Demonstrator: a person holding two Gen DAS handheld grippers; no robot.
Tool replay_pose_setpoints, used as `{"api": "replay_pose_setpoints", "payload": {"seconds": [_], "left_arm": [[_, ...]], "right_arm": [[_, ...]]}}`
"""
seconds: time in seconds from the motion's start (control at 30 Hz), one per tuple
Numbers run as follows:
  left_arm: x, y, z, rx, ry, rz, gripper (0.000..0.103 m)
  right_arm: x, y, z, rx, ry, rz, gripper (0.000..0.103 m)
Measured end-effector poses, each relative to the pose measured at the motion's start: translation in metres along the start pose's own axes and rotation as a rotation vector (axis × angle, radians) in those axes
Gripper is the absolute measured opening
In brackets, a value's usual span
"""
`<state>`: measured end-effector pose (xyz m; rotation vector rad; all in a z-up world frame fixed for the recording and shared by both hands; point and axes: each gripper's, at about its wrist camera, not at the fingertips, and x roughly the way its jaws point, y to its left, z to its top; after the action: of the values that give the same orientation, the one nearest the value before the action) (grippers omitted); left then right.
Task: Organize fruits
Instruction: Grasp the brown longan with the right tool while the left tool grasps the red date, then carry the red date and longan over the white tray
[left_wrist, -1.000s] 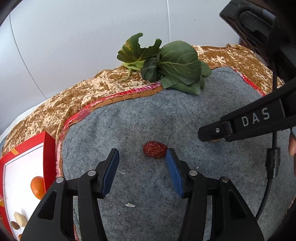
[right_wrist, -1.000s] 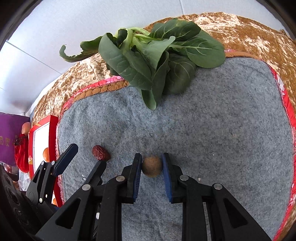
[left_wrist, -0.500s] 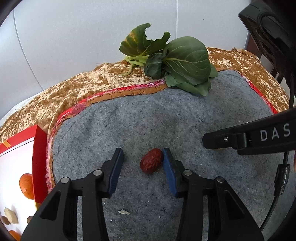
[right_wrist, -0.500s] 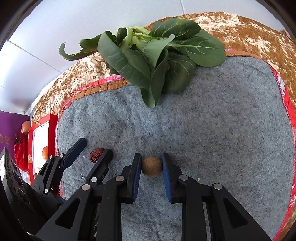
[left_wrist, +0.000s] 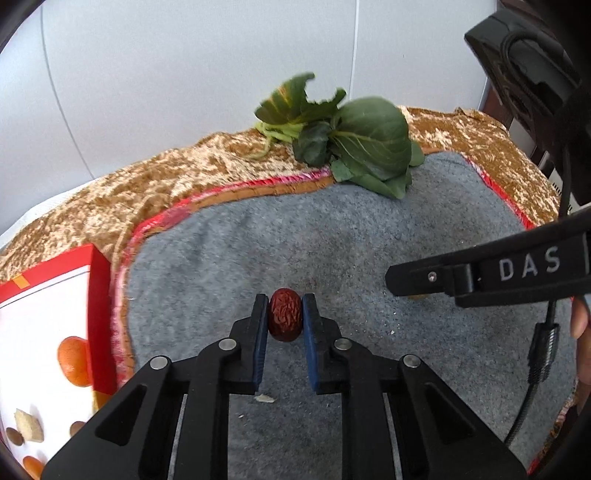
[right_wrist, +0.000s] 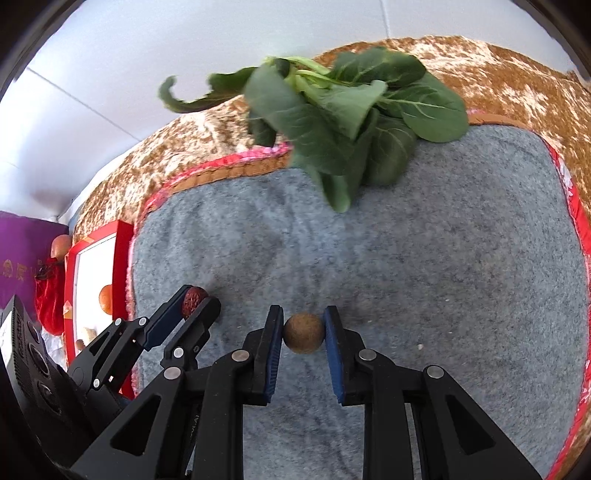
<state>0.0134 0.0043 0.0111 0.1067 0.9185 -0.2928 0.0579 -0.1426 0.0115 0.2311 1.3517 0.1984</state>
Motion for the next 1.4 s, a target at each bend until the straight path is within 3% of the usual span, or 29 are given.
{"api": "replay_pose_setpoints", "payload": {"seconds": [0.17,0.53,0.73,0.97,1.4], "left_arm": [[-0.029,0.016,-0.001,-0.023,-0.057,0.023,0.015],[-0.113,0.075,-0.026,-0.125,-0.206,0.226,0.015],[-0.152,0.111,-0.052,-0.192,-0.241,0.361,0.015],[-0.177,0.137,-0.079,-0.261,-0.249,0.453,0.015],[-0.187,0.143,-0.082,-0.267,-0.279,0.492,0.015]], "right_arm": [[-0.005,0.020,-0.003,-0.037,-0.016,0.027,0.023],[-0.007,0.092,-0.022,-0.155,-0.049,0.112,0.023],[-0.015,0.143,-0.041,-0.256,-0.097,0.183,0.023],[-0.026,0.196,-0.067,-0.374,-0.161,0.239,0.023],[-0.026,0.241,-0.112,-0.559,-0.287,0.096,0.023]]}}
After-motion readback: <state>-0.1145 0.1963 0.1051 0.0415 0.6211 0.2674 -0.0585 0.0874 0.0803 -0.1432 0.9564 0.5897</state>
